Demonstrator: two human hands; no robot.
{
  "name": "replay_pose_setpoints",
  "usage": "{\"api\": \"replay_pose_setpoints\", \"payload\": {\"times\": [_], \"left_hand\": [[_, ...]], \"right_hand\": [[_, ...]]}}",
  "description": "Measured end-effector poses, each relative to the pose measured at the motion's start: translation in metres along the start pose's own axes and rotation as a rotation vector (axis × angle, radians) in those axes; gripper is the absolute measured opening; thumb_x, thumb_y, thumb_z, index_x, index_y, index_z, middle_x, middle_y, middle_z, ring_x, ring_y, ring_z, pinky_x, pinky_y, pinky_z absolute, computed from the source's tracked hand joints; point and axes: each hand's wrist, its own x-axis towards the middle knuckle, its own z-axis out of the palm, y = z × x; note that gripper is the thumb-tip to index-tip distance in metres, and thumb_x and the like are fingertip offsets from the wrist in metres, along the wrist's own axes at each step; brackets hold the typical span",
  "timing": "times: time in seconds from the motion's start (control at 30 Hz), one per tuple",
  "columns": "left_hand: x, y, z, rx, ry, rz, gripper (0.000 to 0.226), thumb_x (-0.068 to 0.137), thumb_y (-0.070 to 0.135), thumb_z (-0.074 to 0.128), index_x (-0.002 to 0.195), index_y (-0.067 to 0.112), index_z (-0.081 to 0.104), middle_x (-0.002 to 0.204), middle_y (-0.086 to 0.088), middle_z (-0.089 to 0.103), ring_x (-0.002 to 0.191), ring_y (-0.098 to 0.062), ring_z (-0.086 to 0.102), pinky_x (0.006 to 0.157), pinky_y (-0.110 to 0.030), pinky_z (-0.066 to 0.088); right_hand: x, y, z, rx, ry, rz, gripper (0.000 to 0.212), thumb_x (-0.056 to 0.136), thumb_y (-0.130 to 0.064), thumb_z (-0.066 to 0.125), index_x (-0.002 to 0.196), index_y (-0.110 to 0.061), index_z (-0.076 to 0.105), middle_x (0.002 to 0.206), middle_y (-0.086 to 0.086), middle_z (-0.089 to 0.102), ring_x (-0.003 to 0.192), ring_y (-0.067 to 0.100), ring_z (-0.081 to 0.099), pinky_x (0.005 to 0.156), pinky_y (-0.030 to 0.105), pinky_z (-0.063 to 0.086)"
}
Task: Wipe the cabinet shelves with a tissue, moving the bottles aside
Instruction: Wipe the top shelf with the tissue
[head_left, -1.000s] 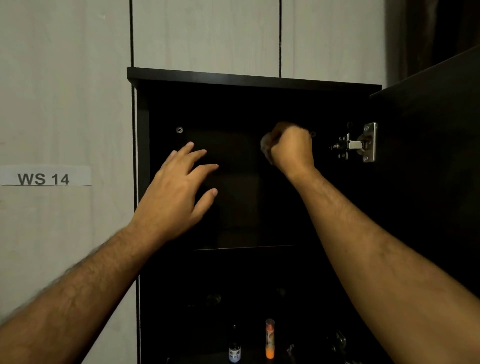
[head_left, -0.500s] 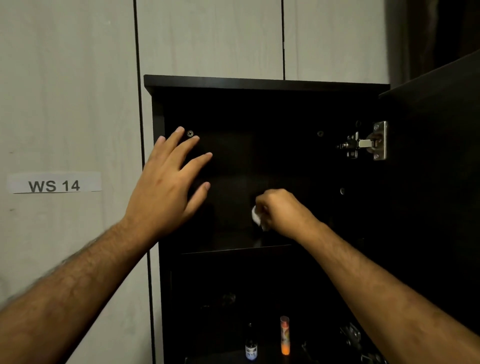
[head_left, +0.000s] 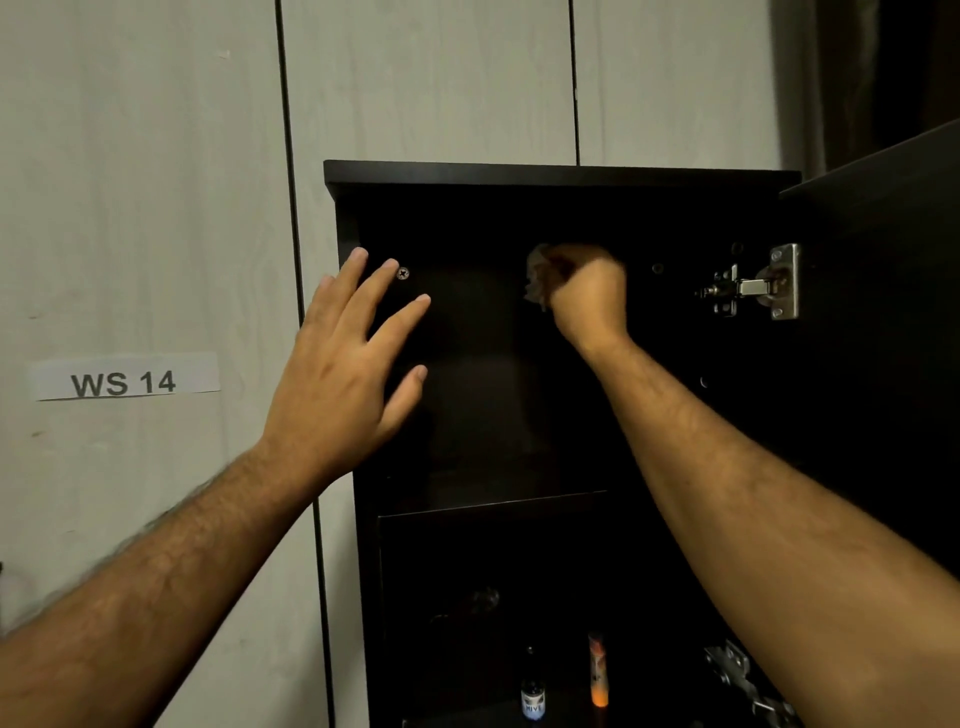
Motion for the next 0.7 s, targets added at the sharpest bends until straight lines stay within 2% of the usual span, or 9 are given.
{"api": "replay_pose_setpoints", "payload": {"times": [0.03,0.1,0.2,0.3,0.37,0.43,0.5,0.6,0.7], "left_hand": [[-0.001,-0.002,0.0,-0.001,0.002,-0.003,0.056,0.09,0.035,0.052,0.14,0.01,0.047,0.154,-0.019,0.031,0.148,-0.033,0.013,0.117,-0.056,0.019],[-0.002,-0.004,0.001,-0.004,0.001,-0.009,0.058,0.09,0.035,0.051,0.142,0.01,0.045,0.155,-0.019,0.028,0.149,-0.033,0.011,0.117,-0.056,0.019],[-0.002,-0.006,0.002,-0.008,0.003,-0.013,0.059,0.09,0.035,0.051,0.143,0.011,0.043,0.157,-0.018,0.024,0.149,-0.033,0.009,0.118,-0.056,0.018],[-0.001,-0.005,0.004,-0.022,0.01,-0.024,0.058,0.091,0.035,0.051,0.144,0.012,0.043,0.158,-0.018,0.023,0.149,-0.033,0.008,0.118,-0.055,0.018],[-0.001,-0.003,0.005,-0.032,0.019,-0.033,0.058,0.091,0.035,0.052,0.144,0.012,0.043,0.158,-0.017,0.023,0.149,-0.033,0.008,0.118,-0.056,0.019],[-0.001,-0.002,0.006,-0.038,0.022,-0.04,0.058,0.091,0.035,0.052,0.144,0.012,0.043,0.158,-0.017,0.023,0.149,-0.032,0.008,0.118,-0.056,0.019],[-0.001,-0.003,0.006,-0.041,0.022,-0.044,0.059,0.091,0.036,0.053,0.144,0.012,0.043,0.158,-0.017,0.023,0.149,-0.032,0.008,0.118,-0.055,0.019],[0.0,-0.003,0.005,-0.043,0.015,-0.049,0.059,0.091,0.036,0.052,0.144,0.012,0.042,0.158,-0.017,0.023,0.149,-0.032,0.007,0.119,-0.054,0.017],[-0.001,-0.005,0.004,-0.043,0.02,-0.05,0.059,0.091,0.036,0.052,0.144,0.012,0.042,0.158,-0.017,0.023,0.15,-0.031,0.007,0.119,-0.054,0.018]], "right_hand": [[-0.008,-0.004,0.007,-0.08,-0.055,-0.083,0.021,0.089,-0.01,0.065,0.109,-0.005,0.073,0.099,0.006,0.071,0.091,0.018,0.065,0.074,0.006,0.041],[-0.027,-0.003,0.015,-0.24,-0.197,-0.248,0.021,0.086,-0.012,0.068,0.105,-0.008,0.074,0.099,0.008,0.07,0.094,0.021,0.065,0.078,0.01,0.036],[-0.062,0.008,0.009,-0.397,-0.421,-0.388,0.009,0.081,-0.011,0.07,0.09,-0.012,0.07,0.084,-0.007,0.053,0.084,0.018,0.061,0.071,0.019,0.036],[-0.092,0.017,-0.006,-0.568,-0.732,-0.331,0.007,0.084,-0.011,0.067,0.081,-0.018,0.065,0.083,-0.01,0.054,0.081,0.012,0.06,0.065,0.022,0.043],[-0.098,0.022,-0.016,-0.665,-0.822,-0.221,0.005,0.084,-0.016,0.069,0.081,-0.019,0.069,0.086,-0.008,0.063,0.08,0.01,0.063,0.07,0.027,0.055],[-0.089,0.026,-0.029,-0.766,-0.785,-0.112,0.006,0.083,-0.019,0.071,0.077,-0.021,0.069,0.083,-0.004,0.067,0.077,0.013,0.066,0.07,0.033,0.059],[-0.07,0.03,-0.044,-0.796,-0.655,-0.066,0.012,0.081,-0.013,0.07,0.073,-0.021,0.065,0.081,-0.001,0.068,0.072,0.016,0.066,0.063,0.032,0.058],[-0.039,0.032,-0.055,-0.582,-0.373,0.018,0.014,0.084,-0.008,0.068,0.079,-0.021,0.065,0.078,0.001,0.067,0.067,0.014,0.066,0.054,0.023,0.05],[-0.028,0.026,-0.04,-0.433,-0.201,0.03,0.011,0.083,-0.009,0.07,0.092,-0.016,0.071,0.085,0.005,0.071,0.076,0.018,0.068,0.064,0.025,0.053]]}}
